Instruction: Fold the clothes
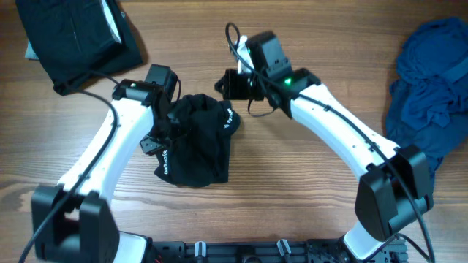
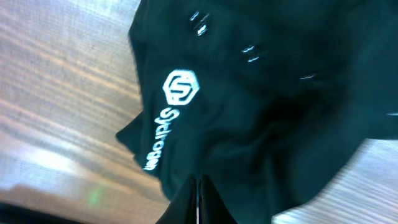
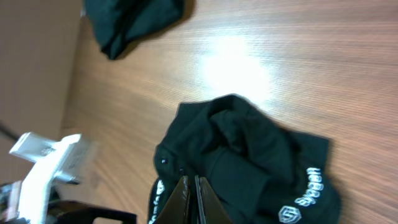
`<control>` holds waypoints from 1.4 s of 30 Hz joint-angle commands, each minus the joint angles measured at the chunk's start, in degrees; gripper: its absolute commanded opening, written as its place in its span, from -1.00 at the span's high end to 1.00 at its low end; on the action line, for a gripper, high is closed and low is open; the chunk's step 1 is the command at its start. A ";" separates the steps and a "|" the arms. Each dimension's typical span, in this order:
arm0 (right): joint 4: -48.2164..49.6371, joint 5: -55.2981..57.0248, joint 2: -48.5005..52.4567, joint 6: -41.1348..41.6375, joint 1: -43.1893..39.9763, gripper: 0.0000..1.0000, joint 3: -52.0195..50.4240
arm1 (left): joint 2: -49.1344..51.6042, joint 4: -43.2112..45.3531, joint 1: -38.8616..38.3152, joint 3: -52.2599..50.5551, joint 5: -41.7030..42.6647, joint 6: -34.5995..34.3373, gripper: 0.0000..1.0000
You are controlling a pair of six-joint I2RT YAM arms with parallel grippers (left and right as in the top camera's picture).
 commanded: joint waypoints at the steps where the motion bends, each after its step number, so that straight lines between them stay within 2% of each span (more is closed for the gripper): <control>1: -2.23 3.45 1.99 -3.37 -0.61 0.91 4.50 | -9.11 1.95 -0.17 0.68 -1.27 -0.35 0.92; 7: -0.20 -4.00 5.81 -3.17 -0.28 0.91 4.52 | -17.44 4.07 -4.61 -5.57 -1.25 -5.53 0.92; 9: 0.02 -4.37 8.09 -3.06 0.17 0.91 4.55 | -20.37 9.01 -8.41 -12.50 -1.27 -9.40 0.92; 13: -0.11 -4.50 9.94 -3.10 0.96 0.91 4.55 | -21.75 15.98 -11.32 -20.50 -1.25 -13.81 0.92; 18: -0.20 -4.44 10.16 -3.39 2.32 0.91 4.55 | -21.20 21.68 -11.74 -26.49 0.11 -13.86 0.92; 26: 0.74 -1.44 12.04 -3.30 6.01 0.91 4.52 | -19.34 29.81 -11.74 -31.12 -0.26 -14.73 0.92; 30: 2.73 -1.70 12.68 -0.76 5.99 0.91 4.52 | -17.46 30.23 -11.74 -31.26 -0.63 -14.93 0.92; 42: 4.46 -4.50 17.99 -0.02 5.97 0.91 4.52 | -12.20 31.17 -11.74 -31.26 -1.07 -16.22 0.92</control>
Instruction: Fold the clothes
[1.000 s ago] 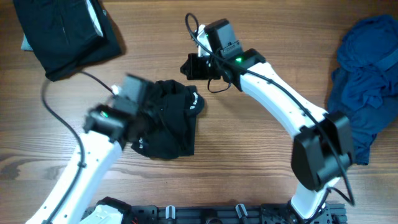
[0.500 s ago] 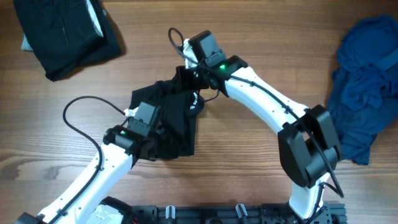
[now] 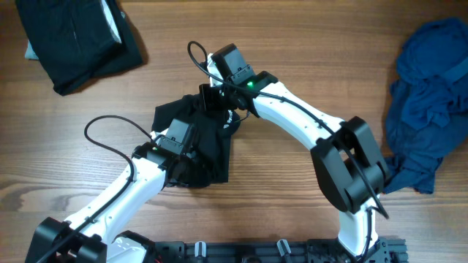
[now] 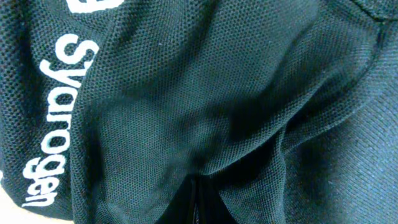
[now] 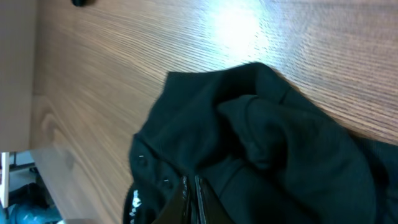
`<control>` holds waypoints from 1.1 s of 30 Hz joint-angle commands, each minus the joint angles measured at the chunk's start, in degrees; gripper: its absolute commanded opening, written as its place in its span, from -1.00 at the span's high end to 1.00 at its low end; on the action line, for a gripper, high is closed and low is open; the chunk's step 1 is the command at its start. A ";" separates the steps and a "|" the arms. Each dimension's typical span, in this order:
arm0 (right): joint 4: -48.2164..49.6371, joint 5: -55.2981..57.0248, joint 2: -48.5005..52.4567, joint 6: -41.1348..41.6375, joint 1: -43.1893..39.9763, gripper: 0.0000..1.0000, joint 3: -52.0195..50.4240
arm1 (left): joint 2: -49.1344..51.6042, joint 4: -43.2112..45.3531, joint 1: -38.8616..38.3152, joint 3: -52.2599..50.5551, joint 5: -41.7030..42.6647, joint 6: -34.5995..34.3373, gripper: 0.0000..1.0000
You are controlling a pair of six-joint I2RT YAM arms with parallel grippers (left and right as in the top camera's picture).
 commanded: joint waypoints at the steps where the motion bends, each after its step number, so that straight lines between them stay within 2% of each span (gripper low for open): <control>1: 1.14 -1.36 3.19 0.50 -0.07 0.91 0.57 | 0.50 0.15 -0.26 -0.52 -0.79 -1.20 0.92; 12: 2.12 1.29 8.48 -0.94 -0.07 0.89 0.57 | 0.50 -3.02 -0.26 -0.52 -0.74 -1.20 0.92; 20: -0.59 10.54 11.76 -1.51 -1.95 0.91 0.57 | 0.50 -6.93 -0.26 -0.52 -0.79 -3.13 0.92; 33: -2.36 7.74 11.30 -5.60 -8.98 0.92 0.70 | 0.26 -9.05 -0.26 -0.50 -1.86 -3.08 0.92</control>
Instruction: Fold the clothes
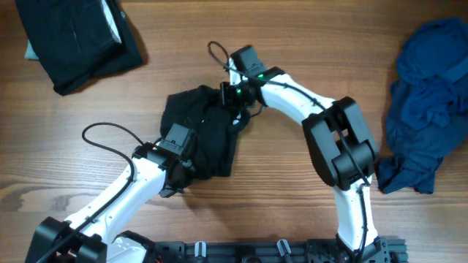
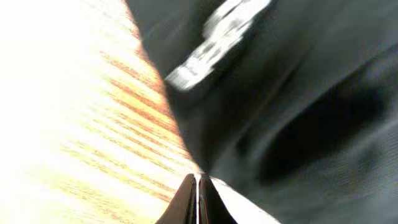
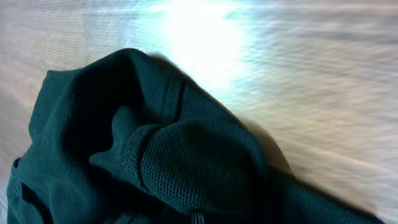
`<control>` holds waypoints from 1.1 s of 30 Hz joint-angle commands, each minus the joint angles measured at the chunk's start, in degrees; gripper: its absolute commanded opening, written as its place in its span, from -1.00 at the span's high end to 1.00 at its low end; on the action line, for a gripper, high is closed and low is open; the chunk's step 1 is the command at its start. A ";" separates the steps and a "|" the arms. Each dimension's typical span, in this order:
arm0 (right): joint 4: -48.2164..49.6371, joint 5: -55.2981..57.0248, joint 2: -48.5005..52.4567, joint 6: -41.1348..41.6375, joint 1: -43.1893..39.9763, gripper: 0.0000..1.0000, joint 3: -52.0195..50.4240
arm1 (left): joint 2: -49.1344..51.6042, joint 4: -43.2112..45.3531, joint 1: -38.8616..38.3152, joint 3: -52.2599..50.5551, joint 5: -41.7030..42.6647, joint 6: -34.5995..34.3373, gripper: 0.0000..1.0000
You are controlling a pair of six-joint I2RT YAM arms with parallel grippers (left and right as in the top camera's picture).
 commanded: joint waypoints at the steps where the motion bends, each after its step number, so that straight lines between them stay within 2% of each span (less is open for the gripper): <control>1: -1.36 4.42 1.68 -3.43 -1.51 0.91 -0.07 | -0.31 -0.04 -0.26 -0.44 -2.23 -1.31 0.92; 3: -2.45 4.63 0.68 -4.11 -1.60 0.89 0.96 | -1.57 -0.22 -0.26 -0.26 -3.50 -1.27 0.92; 10: -11.74 4.66 -3.78 -6.97 -1.66 0.63 9.46 | -9.46 -0.42 -0.26 3.19 -6.86 0.31 0.92; 15: -15.06 3.52 -8.39 -7.02 -1.60 0.61 12.37 | -14.99 0.20 -0.26 7.56 -9.38 4.17 0.92; 19: -14.88 -0.07 -9.75 -7.04 -1.11 0.63 12.37 | -16.46 4.63 -0.20 7.98 -11.56 6.67 0.90; 22: -15.63 -0.17 -9.64 -7.06 -0.11 0.64 12.20 | -12.85 7.91 -0.13 7.98 -14.91 6.67 0.86; 27: -17.38 -0.28 -9.64 -6.82 1.90 0.67 12.20 | -2.05 12.61 -0.04 7.98 -14.75 6.64 0.85; 33: -26.03 3.37 -9.64 -6.19 2.73 0.91 12.13 | 8.00 14.05 1.51 7.98 -14.75 6.40 0.92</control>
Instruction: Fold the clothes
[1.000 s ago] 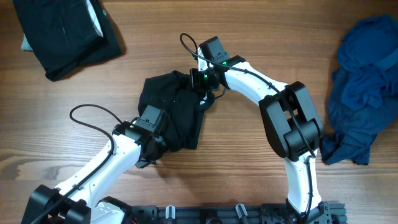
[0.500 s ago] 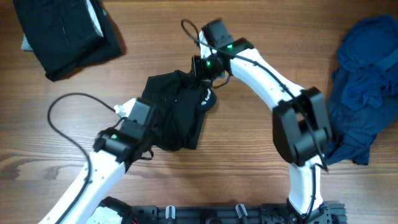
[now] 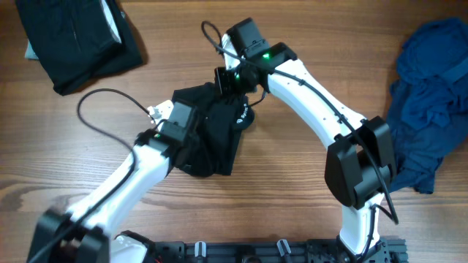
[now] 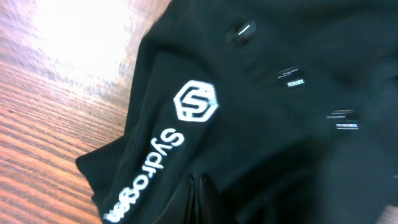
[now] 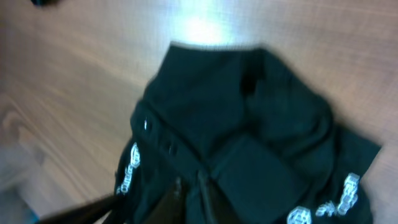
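Observation:
A black polo garment (image 3: 213, 142) with white logo print lies bunched at the table's middle. It fills the left wrist view (image 4: 267, 87) and shows from higher up in the right wrist view (image 5: 249, 118). My left gripper (image 3: 190, 135) rests on the garment's left part, its fingers (image 4: 198, 193) shut together beside a white logo, with nothing seen between them. My right gripper (image 3: 225, 85) hangs over the garment's far edge. Its blurred fingers (image 5: 189, 186) are close together, above the button placket.
A folded black stack (image 3: 73, 36) lies at the far left corner. A heap of blue clothes (image 3: 431, 95) sits at the right edge. Bare wooden table (image 3: 307, 168) surrounds the black garment.
My left gripper has moved from the garment's near left edge up onto its left part. My right gripper has drawn back from close over the far fold and now sees most of the garment.
Both grippers were shut at the garment's far side. Then the left was pressed close on the cloth near the front while the right reached over the far left edge. Later the left was at the near edge. The garment remains bunched, slightly reshaped.

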`<control>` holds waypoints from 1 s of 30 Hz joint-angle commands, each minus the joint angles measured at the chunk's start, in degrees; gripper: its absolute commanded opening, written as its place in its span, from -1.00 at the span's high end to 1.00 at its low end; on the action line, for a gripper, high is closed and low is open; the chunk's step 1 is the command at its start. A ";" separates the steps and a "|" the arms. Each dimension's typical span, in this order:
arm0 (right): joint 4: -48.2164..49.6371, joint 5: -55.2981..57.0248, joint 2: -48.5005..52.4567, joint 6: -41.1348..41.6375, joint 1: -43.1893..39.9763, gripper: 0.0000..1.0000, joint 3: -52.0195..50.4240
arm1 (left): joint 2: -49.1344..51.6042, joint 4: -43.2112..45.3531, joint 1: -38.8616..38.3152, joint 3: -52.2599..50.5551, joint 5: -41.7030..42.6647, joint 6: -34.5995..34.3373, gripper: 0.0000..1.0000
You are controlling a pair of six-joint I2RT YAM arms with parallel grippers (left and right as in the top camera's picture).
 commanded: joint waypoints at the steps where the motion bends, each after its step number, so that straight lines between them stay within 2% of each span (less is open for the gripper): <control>1: -4.83 3.87 0.00 1.49 -0.15 0.91 0.02 | 3.91 0.92 1.86 0.44 -1.79 0.66 0.91; 7: -6.49 3.91 0.00 5.16 -0.04 0.91 -2.75 | 4.33 2.12 6.01 0.44 -1.81 0.79 0.82; 14: -1.64 -5.05 0.00 4.00 0.55 0.91 -10.86 | 4.35 3.34 8.04 0.44 -1.14 0.79 0.81; 18: 1.75 -7.58 0.00 4.02 1.31 0.91 -14.36 | 4.35 3.61 8.04 0.44 -0.94 0.83 0.82; 23: 1.99 -7.67 -0.96 3.98 1.51 0.91 -14.45 | 4.11 3.63 8.04 0.46 -0.90 2.69 0.92; 25: 3.15 -7.65 -2.12 3.96 1.51 0.91 -14.45 | 2.84 3.58 8.02 0.50 -0.92 5.38 0.92; 30: 4.13 -7.89 -2.80 3.93 1.55 0.91 -14.47 | -4.13 3.17 7.87 0.50 0.17 5.49 0.91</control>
